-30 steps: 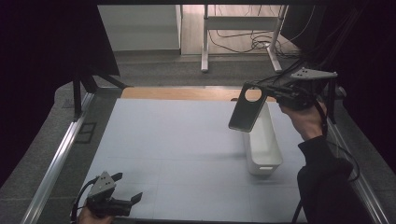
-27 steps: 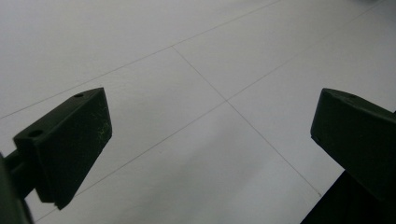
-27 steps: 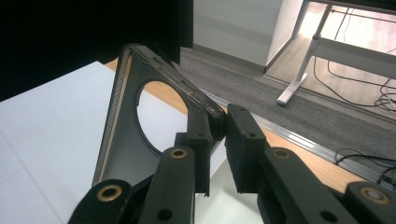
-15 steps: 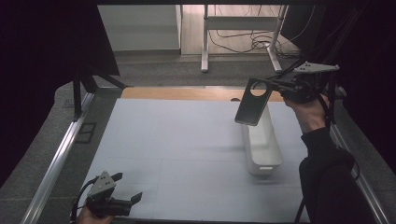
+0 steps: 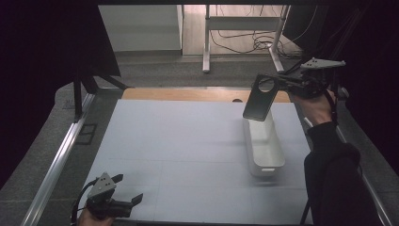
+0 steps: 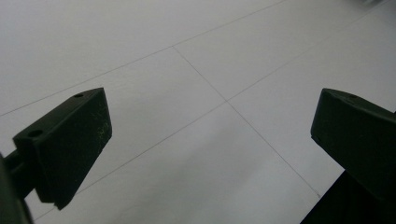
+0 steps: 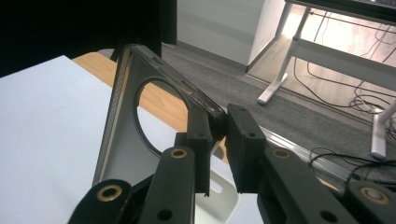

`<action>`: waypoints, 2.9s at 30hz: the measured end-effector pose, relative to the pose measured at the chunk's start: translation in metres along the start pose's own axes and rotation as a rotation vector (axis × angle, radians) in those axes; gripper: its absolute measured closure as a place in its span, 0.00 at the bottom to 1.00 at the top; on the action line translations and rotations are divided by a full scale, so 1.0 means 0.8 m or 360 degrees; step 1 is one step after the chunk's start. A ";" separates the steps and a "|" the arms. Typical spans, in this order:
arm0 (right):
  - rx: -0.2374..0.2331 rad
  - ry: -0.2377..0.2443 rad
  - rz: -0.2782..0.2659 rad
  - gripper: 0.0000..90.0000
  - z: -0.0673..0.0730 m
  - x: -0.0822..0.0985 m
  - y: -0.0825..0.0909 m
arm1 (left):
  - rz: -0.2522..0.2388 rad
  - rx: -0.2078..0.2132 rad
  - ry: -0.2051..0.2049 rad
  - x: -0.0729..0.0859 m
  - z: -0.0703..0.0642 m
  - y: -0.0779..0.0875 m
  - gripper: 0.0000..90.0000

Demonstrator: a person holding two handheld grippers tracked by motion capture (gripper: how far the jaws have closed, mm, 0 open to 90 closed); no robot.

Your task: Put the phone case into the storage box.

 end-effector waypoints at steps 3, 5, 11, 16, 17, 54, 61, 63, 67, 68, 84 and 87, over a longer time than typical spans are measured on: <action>0.0009 0.0009 0.0000 0.88 -0.006 -0.001 -0.002 | 0.0002 -0.0003 0.0001 0.000 0.000 0.000 0.00; 0.0023 0.0028 -0.0001 0.88 -0.013 -0.002 -0.005 | 0.0004 -0.0004 0.0006 0.000 0.001 0.000 0.00; 0.0016 0.0090 -0.0007 0.88 -0.020 -0.003 -0.010 | 0.0002 -0.0006 0.0014 0.000 0.001 0.000 0.00; 0.0031 0.0120 -0.0005 0.88 -0.027 -0.001 -0.016 | 0.0004 -0.0004 0.0017 0.000 0.002 0.000 0.00; 0.0037 0.0123 -0.0006 0.88 -0.029 0.000 -0.017 | 0.0005 -0.0003 0.0019 0.000 0.002 0.000 0.00; 0.0112 0.0280 0.0020 0.88 -0.047 0.035 -0.080 | 0.0000 -0.0009 0.0028 0.000 0.003 0.001 0.00; 0.0136 0.0302 0.0011 0.88 -0.048 0.049 -0.093 | 0.0003 -0.0008 0.0031 0.001 0.003 0.000 0.00; 0.0137 0.0303 0.0014 0.88 -0.047 0.052 -0.095 | 0.0003 -0.0009 0.0032 0.001 0.003 0.000 0.00; 0.0139 0.0322 0.0022 0.88 -0.046 0.060 -0.101 | 0.0004 -0.0009 0.0034 0.001 0.003 0.000 0.00; 0.0141 0.0324 0.0021 0.88 -0.045 0.061 -0.102 | 0.0006 -0.0011 0.0033 0.001 0.003 0.000 0.00; 0.0142 0.0349 0.0006 0.88 -0.043 0.076 -0.112 | 0.0012 -0.0011 0.0038 0.001 0.003 0.000 0.00; 0.0136 0.0360 0.0008 0.88 -0.042 0.077 -0.113 | 0.0013 -0.0011 0.0036 0.001 0.003 0.000 0.00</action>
Point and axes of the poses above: each handheld gripper's, and its own axes: y roughly backward along the jaws, x roughly out of its underside, z roughly to its left, the point moved 10 cm from there along -y, roughly forward along the jaws, and after that the axes turned 4 degrees about x, right-handed, at the moved point
